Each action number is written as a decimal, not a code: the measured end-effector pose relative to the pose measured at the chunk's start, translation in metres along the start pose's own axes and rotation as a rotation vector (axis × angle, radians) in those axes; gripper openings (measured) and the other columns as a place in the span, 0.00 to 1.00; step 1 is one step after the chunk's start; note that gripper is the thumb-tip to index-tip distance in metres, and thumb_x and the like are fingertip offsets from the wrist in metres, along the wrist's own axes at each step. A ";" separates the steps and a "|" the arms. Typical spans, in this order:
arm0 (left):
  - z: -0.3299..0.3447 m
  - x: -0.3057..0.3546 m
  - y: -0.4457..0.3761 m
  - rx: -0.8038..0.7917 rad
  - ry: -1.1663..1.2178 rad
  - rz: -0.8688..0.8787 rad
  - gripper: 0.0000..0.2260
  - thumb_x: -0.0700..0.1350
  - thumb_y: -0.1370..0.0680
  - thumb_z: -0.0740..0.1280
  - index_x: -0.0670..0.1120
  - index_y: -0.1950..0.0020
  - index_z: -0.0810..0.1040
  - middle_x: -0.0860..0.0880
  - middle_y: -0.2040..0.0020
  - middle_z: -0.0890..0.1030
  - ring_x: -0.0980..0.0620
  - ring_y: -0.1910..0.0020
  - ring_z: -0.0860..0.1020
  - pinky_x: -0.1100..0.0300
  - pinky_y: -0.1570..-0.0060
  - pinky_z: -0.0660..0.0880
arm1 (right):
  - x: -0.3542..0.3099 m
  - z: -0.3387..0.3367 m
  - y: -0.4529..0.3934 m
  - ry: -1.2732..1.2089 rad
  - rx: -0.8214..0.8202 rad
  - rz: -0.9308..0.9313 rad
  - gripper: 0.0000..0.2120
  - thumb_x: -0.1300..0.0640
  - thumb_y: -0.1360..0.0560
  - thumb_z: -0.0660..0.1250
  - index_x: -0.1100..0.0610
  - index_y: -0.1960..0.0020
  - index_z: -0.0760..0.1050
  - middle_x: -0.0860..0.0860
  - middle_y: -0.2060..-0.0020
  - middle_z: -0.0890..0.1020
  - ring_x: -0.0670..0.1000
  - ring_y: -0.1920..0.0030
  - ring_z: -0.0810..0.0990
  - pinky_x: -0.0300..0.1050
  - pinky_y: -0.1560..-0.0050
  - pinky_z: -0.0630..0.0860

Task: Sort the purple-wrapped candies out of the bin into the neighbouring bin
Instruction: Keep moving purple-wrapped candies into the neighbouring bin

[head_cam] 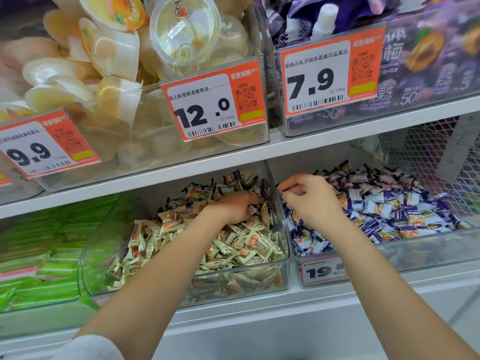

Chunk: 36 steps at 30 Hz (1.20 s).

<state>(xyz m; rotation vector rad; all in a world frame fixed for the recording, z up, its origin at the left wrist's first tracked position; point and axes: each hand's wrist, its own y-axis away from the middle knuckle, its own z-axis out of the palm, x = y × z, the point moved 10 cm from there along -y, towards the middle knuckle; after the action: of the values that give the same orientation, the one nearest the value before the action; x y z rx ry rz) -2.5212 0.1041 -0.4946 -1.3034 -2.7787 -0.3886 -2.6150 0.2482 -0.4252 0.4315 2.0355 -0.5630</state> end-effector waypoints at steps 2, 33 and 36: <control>-0.003 0.001 0.000 0.036 0.042 0.005 0.26 0.44 0.25 0.70 0.54 0.29 0.68 0.47 0.28 0.67 0.45 0.32 0.69 0.58 0.37 0.66 | -0.001 0.000 0.000 0.000 -0.002 -0.008 0.10 0.65 0.25 0.63 0.51 0.55 0.79 0.57 0.62 0.83 0.52 0.69 0.77 0.28 0.74 0.66; -0.056 0.053 0.112 0.162 0.520 -0.010 0.08 0.42 0.22 0.64 0.42 0.44 0.75 0.51 0.71 0.67 0.57 0.77 0.64 0.65 0.76 0.65 | -0.053 0.022 0.043 -0.007 -0.255 -0.348 0.16 0.50 0.27 0.70 0.34 0.43 0.75 0.38 0.43 0.76 0.45 0.39 0.69 0.42 0.41 0.64; -0.065 0.074 0.115 0.148 0.599 0.057 0.05 0.40 0.23 0.64 0.47 0.49 0.78 0.54 0.73 0.69 0.57 0.76 0.64 0.65 0.78 0.66 | -0.058 0.001 0.041 -0.149 -0.086 -0.343 0.12 0.55 0.28 0.72 0.45 0.45 0.81 0.42 0.50 0.82 0.44 0.47 0.76 0.41 0.44 0.72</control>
<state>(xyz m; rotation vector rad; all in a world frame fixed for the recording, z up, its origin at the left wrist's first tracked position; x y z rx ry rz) -2.4856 0.2143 -0.3967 -1.0181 -2.2207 -0.4661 -2.5651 0.2777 -0.3843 -0.0143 1.9911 -0.6887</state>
